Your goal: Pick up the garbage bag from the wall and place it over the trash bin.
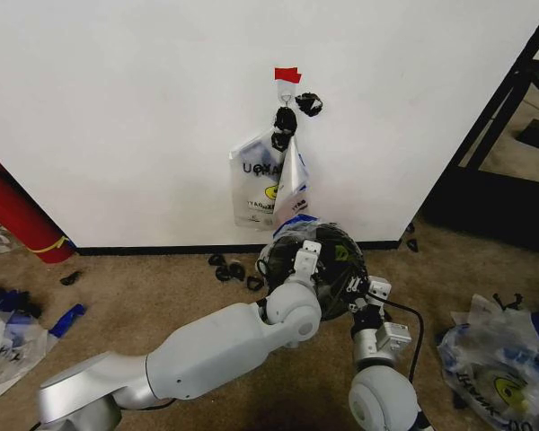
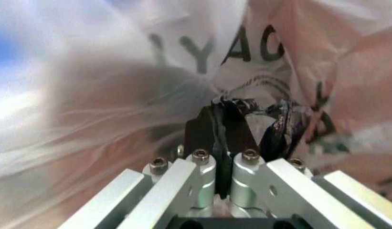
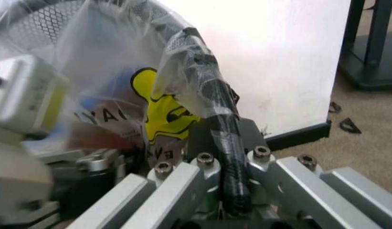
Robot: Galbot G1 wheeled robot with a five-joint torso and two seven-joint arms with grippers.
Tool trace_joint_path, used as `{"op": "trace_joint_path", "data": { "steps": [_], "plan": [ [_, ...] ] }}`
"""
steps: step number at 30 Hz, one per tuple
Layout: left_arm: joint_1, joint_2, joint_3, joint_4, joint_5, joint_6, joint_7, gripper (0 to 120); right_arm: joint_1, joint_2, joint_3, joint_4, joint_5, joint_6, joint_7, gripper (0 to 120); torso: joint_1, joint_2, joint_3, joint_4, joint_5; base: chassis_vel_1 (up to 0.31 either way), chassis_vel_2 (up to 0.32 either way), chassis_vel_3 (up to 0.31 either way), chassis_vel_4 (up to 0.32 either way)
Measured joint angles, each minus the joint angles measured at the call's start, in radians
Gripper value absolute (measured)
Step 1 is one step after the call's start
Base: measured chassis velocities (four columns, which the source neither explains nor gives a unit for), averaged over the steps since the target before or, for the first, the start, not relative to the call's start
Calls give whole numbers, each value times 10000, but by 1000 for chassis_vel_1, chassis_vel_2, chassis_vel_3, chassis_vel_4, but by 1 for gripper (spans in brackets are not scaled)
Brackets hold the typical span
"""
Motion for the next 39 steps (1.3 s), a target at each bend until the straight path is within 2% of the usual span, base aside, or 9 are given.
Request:
{"op": "trace_joint_path", "data": {
  "steps": [9, 20, 28, 32, 39],
  "plan": [
    [101, -578, -98, 826, 239, -265, 128, 0, -148, -140, -54, 107, -30, 78, -157, 0, 0, 0, 0, 0, 0, 0, 0, 0, 0],
    [101, -649, -151, 1319, 383, -384, 349, 0, -221, -133, -132, 265, -19, 166, -332, 0, 0, 0, 0, 2, 0, 0, 0, 0, 0],
    [143, -704, -254, 1499, 480, -922, 742, 0, -348, -46, -251, 262, -106, 298, -489, 0, 0, 0, 0, 1, 0, 0, 0, 0, 0],
    [173, -665, -283, 1435, 505, -973, 786, 0, -343, -46, -242, 204, -89, 300, -490, 0, 0, 0, 0, 0, 0, 0, 0, 0, 0],
    [211, -15, 29, 438, 234, -476, 518, 0, -209, -145, -110, 80, 84, 233, -405, 0, 0, -1, 0, 2, 0, 0, 0, 0, 0]
  ]
}}
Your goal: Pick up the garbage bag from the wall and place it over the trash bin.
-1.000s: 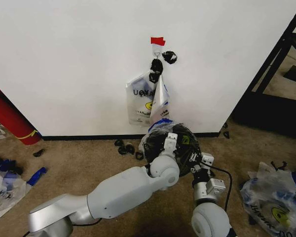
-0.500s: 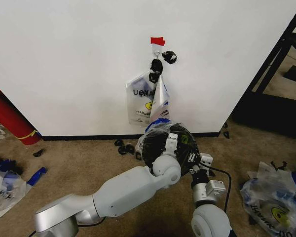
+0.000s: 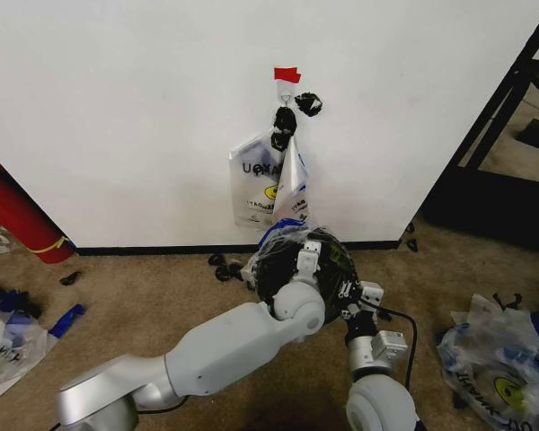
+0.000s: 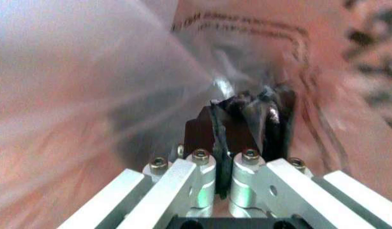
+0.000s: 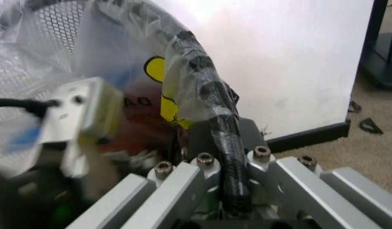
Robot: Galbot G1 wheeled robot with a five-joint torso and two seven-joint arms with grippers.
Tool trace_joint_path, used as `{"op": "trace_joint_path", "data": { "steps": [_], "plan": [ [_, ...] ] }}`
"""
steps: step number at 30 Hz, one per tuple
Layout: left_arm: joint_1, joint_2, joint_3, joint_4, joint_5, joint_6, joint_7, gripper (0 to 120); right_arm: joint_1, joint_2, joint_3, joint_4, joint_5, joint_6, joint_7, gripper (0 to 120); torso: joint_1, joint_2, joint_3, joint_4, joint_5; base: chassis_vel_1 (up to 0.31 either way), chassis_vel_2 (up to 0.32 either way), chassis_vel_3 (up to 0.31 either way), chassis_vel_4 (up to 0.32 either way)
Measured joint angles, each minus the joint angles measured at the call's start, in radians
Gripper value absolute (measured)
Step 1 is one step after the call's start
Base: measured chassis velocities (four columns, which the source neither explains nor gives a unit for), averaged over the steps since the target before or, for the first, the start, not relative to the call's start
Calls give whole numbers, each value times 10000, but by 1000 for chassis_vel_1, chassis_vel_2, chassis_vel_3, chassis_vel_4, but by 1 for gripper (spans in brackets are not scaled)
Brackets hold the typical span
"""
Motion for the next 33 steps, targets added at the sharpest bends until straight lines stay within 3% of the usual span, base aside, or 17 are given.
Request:
{"op": "trace_joint_path", "data": {
  "steps": [7, 26, 33],
  "plan": [
    [-31, 326, 193, -879, -1350, 389, -311, 0, 22, -25, 46, -74, -285, 17, 6, 0, 0, -1, 0, 0, 0, 0, 0, 0, 0],
    [-394, -44, 57, -429, -2969, 496, 246, 0, -145, -29, -128, -76, -896, 278, -158, 0, 0, -2, 0, -1, 0, 0, 0, 0, 0],
    [-455, -424, -95, 133, -2977, 158, 322, 0, -205, -36, -149, -35, -896, 311, -158, 0, 0, -2, 0, -1, 1, 0, 0, 0, 0]
  ]
}}
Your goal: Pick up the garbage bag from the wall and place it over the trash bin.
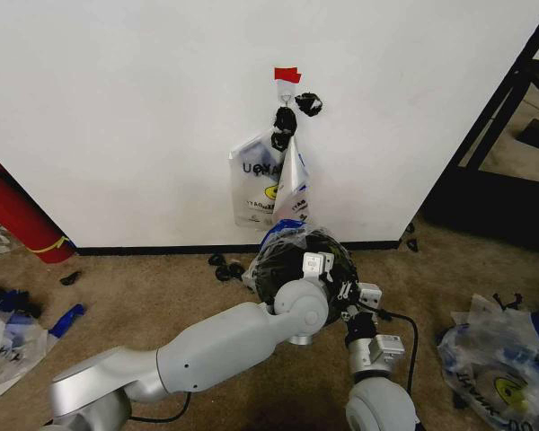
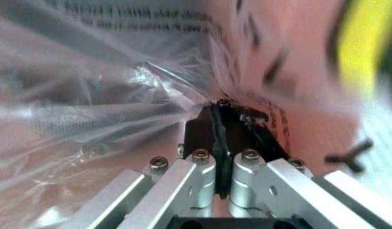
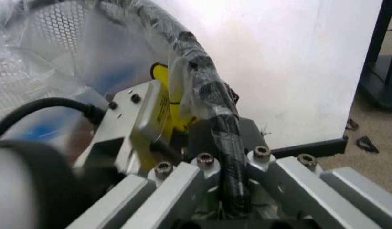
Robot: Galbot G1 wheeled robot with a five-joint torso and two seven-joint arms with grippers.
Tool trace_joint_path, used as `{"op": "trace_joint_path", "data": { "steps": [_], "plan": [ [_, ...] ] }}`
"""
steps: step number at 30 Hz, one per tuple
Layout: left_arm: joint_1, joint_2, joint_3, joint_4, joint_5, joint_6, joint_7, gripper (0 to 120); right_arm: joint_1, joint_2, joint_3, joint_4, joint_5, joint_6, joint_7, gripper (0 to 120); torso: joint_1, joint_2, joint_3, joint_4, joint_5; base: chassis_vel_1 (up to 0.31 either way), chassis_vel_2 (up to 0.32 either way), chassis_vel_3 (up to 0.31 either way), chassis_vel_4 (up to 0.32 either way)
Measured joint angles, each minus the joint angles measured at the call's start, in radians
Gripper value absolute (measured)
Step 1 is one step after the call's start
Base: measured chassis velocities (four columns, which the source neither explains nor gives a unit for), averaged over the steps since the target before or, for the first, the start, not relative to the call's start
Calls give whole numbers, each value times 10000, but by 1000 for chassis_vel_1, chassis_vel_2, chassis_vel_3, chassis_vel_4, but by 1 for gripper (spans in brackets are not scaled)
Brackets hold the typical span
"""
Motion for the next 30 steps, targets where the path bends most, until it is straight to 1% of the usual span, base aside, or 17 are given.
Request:
{"op": "trace_joint_path", "data": {
  "steps": [2, 5, 9, 11, 14, 15, 19, 20, 21, 24, 30],
  "plan": [
    [0, -46, -30, 62, 30, -41, 0, 0, -11, 3, -4, 12, 3, 0, 0, 0, 0, 0, 0, 0, 0, 0, 0, 0, 0],
    [24, -161, -72, 363, 353, -153, -15, 0, -40, -3, -11, 50, 15, 2, 0, 0, 0, 0, 0, -1, 0, 0, 0, 0, 0],
    [89, -56, -86, 390, 621, -250, -76, 0, -41, -21, -11, 73, 36, 2, 0, 0, 0, 0, 0, -1, 0, 0, 0, 0, 0],
    [125, 135, -89, 168, 683, -270, -127, 0, -33, -35, -6, 72, 56, 2, 0, 0, 0, 0, 0, 1, 0, 0, 0, 0, 0],
    [112, 531, -67, -525, 651, -202, -192, 0, 40, -43, 28, 29, 104, 2, 2, 0, 0, 0, 0, 1, -1, 0, 0, 0, 0],
    [112, 531, -67, -525, 651, -202, -192, 0, 40, -43, 28, 29, 104, 2, 2, 0, 0, 0, 0, 1, -1, 0, 0, 0, 0],
    [-94, 1182, 121, -1717, 284, 436, -513, 0, 113, -67, 95, -4, 153, 2, 9, 0, 0, 1, -1, -1, -1, 0, 0, 0, 0],
    [-94, 1182, 121, -1717, 284, 436, -513, 0, 113, -67, 95, -4, 153, 2, 9, 0, 0, 1, -1, -1, -1, 0, 0, 0, 0],
    [-137, 1335, 172, -1903, 110, 639, -660, 0, 113, -81, 115, -5, 156, 3, 13, 0, 0, 1, 0, 0, -1, 0, 0, 0, 0],
    [-187, 1568, 244, -2079, -218, 1012, -836, 0, 107, -105, 145, -6, 157, 2, 17, 0, 0, 2, 0, 2, -1, 0, 0, 0, 0],
    [-232, 1539, 351, -1905, -335, 1243, -471, 0, -110, -3, 8, 63, -180, 197, 13, 0, 0, 2, 0, -2, -2, 0, 0, 0, 0]
  ]
}}
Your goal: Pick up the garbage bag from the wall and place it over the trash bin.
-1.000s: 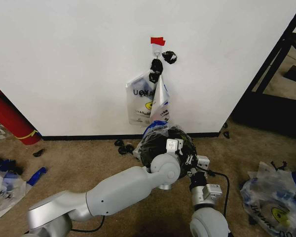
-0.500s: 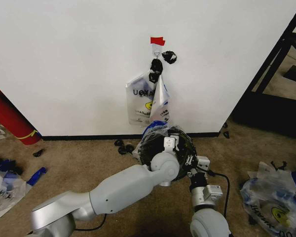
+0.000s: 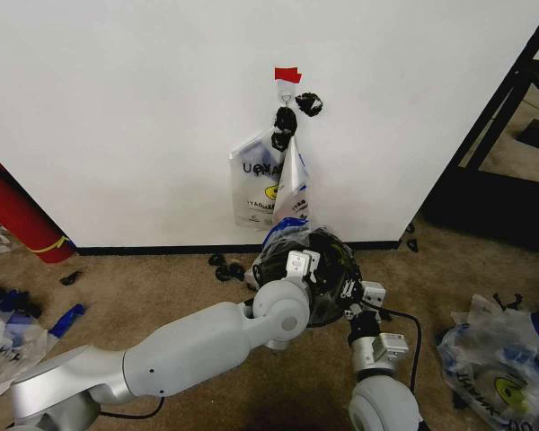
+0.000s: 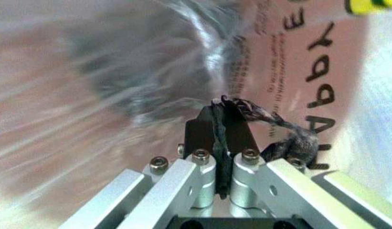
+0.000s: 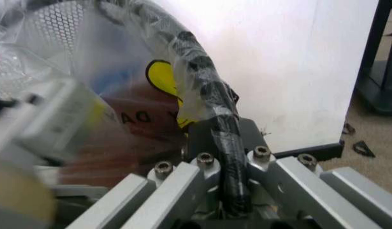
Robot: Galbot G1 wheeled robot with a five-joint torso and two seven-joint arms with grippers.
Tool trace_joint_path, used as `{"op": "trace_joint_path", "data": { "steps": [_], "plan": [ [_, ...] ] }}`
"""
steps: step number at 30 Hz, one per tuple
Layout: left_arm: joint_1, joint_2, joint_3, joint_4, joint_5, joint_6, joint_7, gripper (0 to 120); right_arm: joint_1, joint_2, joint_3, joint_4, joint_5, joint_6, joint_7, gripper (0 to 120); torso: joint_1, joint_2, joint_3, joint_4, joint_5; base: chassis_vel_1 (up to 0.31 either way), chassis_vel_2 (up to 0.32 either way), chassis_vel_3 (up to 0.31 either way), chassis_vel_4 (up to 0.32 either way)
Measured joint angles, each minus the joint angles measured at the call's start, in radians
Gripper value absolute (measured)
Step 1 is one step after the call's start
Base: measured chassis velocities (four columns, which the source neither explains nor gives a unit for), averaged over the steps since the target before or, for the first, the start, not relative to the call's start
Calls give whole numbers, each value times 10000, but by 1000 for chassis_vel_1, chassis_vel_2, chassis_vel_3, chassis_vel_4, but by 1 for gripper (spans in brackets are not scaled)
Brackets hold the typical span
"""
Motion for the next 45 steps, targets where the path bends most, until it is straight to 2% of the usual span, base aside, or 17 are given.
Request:
{"op": "trace_joint_path", "data": {
  "steps": [12, 17, 22, 25, 30, 40, 45],
  "plan": [
    [-475, 89, 568, 114, -513, 821, 165, 0, 20, -72, -3, -37, -124, 74, -17, 0, 0, 0, 0, 3, 2, 0, 0, 0, 0],
    [-484, -301, 733, 439, -610, 925, 330, 0, 10, -26, -60, -47, -133, 74, -17, 0, 0, 0, 0, 2, 2, 0, 0, 0, 0],
    [-485, -582, 714, 822, -543, 688, 452, 0, -17, -36, -50, -49, -132, 74, -13, 0, 0, 0, 0, 2, 2, 0, 0, 0, 0],
    [-446, -840, 640, 1265, -189, 272, 602, 0, -17, 3, -69, -48, -125, 74, -14, 0, 0, 0, 0, 1, 2, 0, 0, 0, 0],
    [-388, -923, 559, 1620, 134, 92, 584, 0, -9, 37, -108, -48, -106, 74, -15, 0, 0, 0, 0, 2, 2, 0, 0, 0, 0],
    [-195, -300, 80, 728, 228, -389, 400, 0, 21, 89, -51, -52, 104, 38, 12, 0, 0, 0, 0, 2, 0, 0, 0, 0, 0],
    [-282, -193, 159, 759, 768, -435, 390, 0, 31, 118, -64, -50, 432, -125, 63, 0, 0, 0, 0, 2, 0, 0, 0, 0, 0]
  ]
}}
